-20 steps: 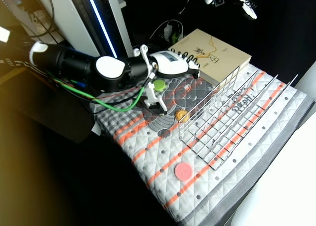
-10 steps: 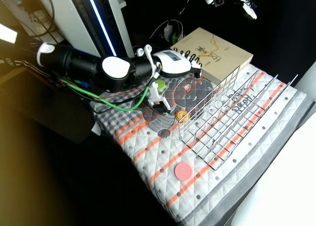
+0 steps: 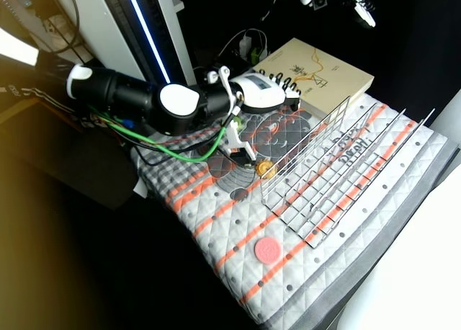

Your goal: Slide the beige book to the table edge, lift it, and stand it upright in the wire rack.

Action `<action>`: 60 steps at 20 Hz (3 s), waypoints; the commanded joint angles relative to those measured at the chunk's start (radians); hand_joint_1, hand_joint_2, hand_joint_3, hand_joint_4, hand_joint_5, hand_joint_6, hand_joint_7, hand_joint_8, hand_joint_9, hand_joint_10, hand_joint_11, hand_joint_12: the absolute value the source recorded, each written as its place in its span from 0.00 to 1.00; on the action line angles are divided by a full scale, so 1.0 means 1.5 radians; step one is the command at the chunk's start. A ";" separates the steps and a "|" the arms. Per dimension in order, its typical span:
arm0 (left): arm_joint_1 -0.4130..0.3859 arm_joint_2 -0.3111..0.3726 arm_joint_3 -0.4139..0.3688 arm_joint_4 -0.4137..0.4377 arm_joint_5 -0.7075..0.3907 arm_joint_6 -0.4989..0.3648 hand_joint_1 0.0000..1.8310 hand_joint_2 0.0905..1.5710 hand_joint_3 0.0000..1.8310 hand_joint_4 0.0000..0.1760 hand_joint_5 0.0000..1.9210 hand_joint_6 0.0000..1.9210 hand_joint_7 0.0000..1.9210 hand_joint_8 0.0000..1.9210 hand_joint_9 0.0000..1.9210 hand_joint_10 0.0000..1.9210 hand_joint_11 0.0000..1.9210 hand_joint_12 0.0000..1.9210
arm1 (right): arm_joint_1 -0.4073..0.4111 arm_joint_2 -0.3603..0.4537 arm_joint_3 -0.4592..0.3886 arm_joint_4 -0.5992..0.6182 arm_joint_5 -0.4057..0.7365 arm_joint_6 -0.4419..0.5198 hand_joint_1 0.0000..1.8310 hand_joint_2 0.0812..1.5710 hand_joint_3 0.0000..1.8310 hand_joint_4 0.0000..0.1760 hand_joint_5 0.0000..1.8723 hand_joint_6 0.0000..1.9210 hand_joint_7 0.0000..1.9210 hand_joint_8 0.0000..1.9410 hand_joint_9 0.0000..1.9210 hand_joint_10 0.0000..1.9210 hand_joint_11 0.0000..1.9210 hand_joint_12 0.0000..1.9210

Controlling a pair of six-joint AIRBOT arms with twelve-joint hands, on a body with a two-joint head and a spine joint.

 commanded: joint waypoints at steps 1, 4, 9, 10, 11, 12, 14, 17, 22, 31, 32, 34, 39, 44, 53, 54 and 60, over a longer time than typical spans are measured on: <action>-0.002 -0.002 0.006 -0.002 -0.085 -0.004 0.00 0.78 0.01 0.00 0.00 0.00 0.00 0.00 0.00 0.00 0.00 0.00 | 0.008 -0.006 0.003 0.026 0.014 -0.001 0.00 0.94 0.00 0.00 0.10 0.00 0.10 0.00 0.11 0.01 0.08 0.35; -0.001 -0.002 0.006 -0.002 -0.085 -0.005 0.00 0.78 0.01 0.00 0.00 0.00 0.00 0.00 0.00 0.00 0.00 0.00 | 0.008 -0.013 0.008 0.027 0.014 -0.001 0.00 0.94 0.00 0.00 0.10 0.00 0.11 0.00 0.12 0.00 0.10 0.34; -0.001 -0.005 0.009 -0.002 -0.085 -0.008 0.00 0.77 0.00 0.00 0.00 0.00 0.00 0.00 0.00 0.00 0.00 0.00 | 0.009 -0.033 0.020 0.028 0.014 -0.001 0.00 0.95 0.00 0.00 0.10 0.00 0.11 0.00 0.12 0.00 0.13 0.39; -0.001 -0.005 0.009 -0.002 -0.085 -0.008 0.00 0.78 0.00 0.00 0.00 0.00 0.00 0.00 0.00 0.00 0.00 0.00 | 0.009 -0.035 0.021 0.028 0.014 -0.001 0.00 0.94 0.00 0.00 0.09 0.00 0.10 0.00 0.11 0.00 0.11 0.39; -0.001 -0.006 0.010 -0.002 -0.085 -0.008 0.00 0.78 0.00 0.00 0.00 0.00 0.00 0.00 0.00 0.00 0.00 0.00 | 0.009 -0.037 0.023 0.028 0.014 -0.001 0.00 0.94 0.00 0.00 0.09 0.00 0.10 0.00 0.11 0.00 0.10 0.38; -0.001 -0.007 0.010 -0.002 -0.085 -0.009 0.00 0.78 0.01 0.00 0.00 0.00 0.00 0.00 0.00 0.00 0.00 0.00 | 0.009 -0.039 0.024 0.028 0.014 -0.002 0.00 0.93 0.00 0.00 0.09 0.00 0.10 0.00 0.12 0.01 0.10 0.38; -0.001 -0.008 0.012 -0.002 -0.085 -0.010 0.00 0.78 0.01 0.00 0.00 0.00 0.00 0.00 0.00 0.00 0.00 0.00 | 0.009 -0.043 0.027 0.027 0.014 -0.003 0.00 0.94 0.00 0.00 0.10 0.00 0.11 0.00 0.12 0.00 0.10 0.38; -0.001 -0.008 0.013 -0.001 -0.085 -0.011 0.00 0.79 0.01 0.00 0.00 0.00 0.00 0.00 0.00 0.00 0.00 0.00 | 0.009 -0.048 0.031 0.027 0.014 -0.004 0.00 0.94 0.00 0.00 0.09 0.00 0.10 0.00 0.10 0.00 0.07 0.37; -0.001 -0.010 0.014 0.000 -0.085 -0.013 0.00 0.79 0.01 0.00 0.00 0.00 0.00 0.00 0.00 0.00 0.00 0.00 | 0.011 -0.054 0.036 0.023 0.014 -0.004 0.00 0.94 0.00 0.00 0.09 0.00 0.10 0.00 0.09 0.00 0.06 0.38; -0.001 -0.013 0.016 0.000 -0.086 -0.018 0.00 0.79 0.00 0.00 0.00 0.00 0.00 0.00 0.00 0.00 0.00 0.00 | 0.014 -0.063 0.047 0.019 0.014 -0.004 0.00 0.94 0.00 0.00 0.10 0.00 0.11 0.00 0.10 0.00 0.04 0.42; -0.001 -0.013 0.016 0.000 -0.086 -0.018 0.00 0.78 0.00 0.00 0.00 0.00 0.00 0.00 0.00 0.00 0.00 0.00 | 0.015 -0.065 0.048 0.018 0.014 -0.004 0.00 0.94 0.00 0.00 0.09 0.00 0.11 0.00 0.11 0.00 0.04 0.39; -0.001 -0.013 0.016 0.000 -0.087 -0.019 0.00 0.78 0.00 0.00 0.00 0.00 0.00 0.00 0.00 0.00 0.00 0.00 | 0.016 -0.067 0.049 0.018 0.014 -0.004 0.00 0.94 0.00 0.00 0.09 0.00 0.11 0.00 0.10 0.00 0.04 0.39; -0.001 -0.013 0.015 0.000 -0.088 -0.020 0.00 0.78 0.00 0.00 0.00 0.00 0.00 0.00 0.00 0.00 0.00 0.00 | 0.016 -0.067 0.049 0.018 0.013 -0.004 0.00 0.93 0.00 0.00 0.08 0.00 0.10 0.00 0.09 0.00 0.05 0.43; -0.001 -0.014 0.014 0.000 -0.090 -0.020 0.00 0.78 0.00 0.00 0.00 0.00 0.00 0.00 0.00 0.00 0.00 0.00 | 0.016 -0.067 0.044 0.018 0.013 -0.003 0.00 0.93 0.00 0.00 0.10 0.00 0.12 0.00 0.12 0.00 0.06 0.39; 0.000 -0.015 0.011 -0.003 -0.091 -0.021 0.00 0.78 0.00 0.00 0.00 0.00 0.00 0.00 0.00 0.00 0.00 0.00 | 0.016 -0.035 0.021 0.036 0.013 -0.001 0.00 0.95 0.00 0.00 0.10 0.00 0.11 0.00 0.11 0.00 0.05 0.37; 0.000 -0.016 0.010 -0.003 -0.091 -0.021 0.00 0.78 0.00 0.00 0.00 0.00 0.00 0.00 0.00 0.00 0.00 0.00 | 0.016 -0.030 0.018 0.037 0.013 -0.001 0.00 0.95 0.00 0.00 0.10 0.00 0.11 0.00 0.10 0.00 0.04 0.36; 0.002 -0.019 0.009 -0.007 -0.094 -0.024 0.00 0.78 0.00 0.00 0.00 0.00 0.00 0.00 0.00 0.00 0.00 0.00 | 0.016 -0.012 0.012 0.063 0.013 -0.001 0.02 0.94 0.00 0.00 0.10 0.00 0.11 0.00 0.11 0.00 0.05 0.33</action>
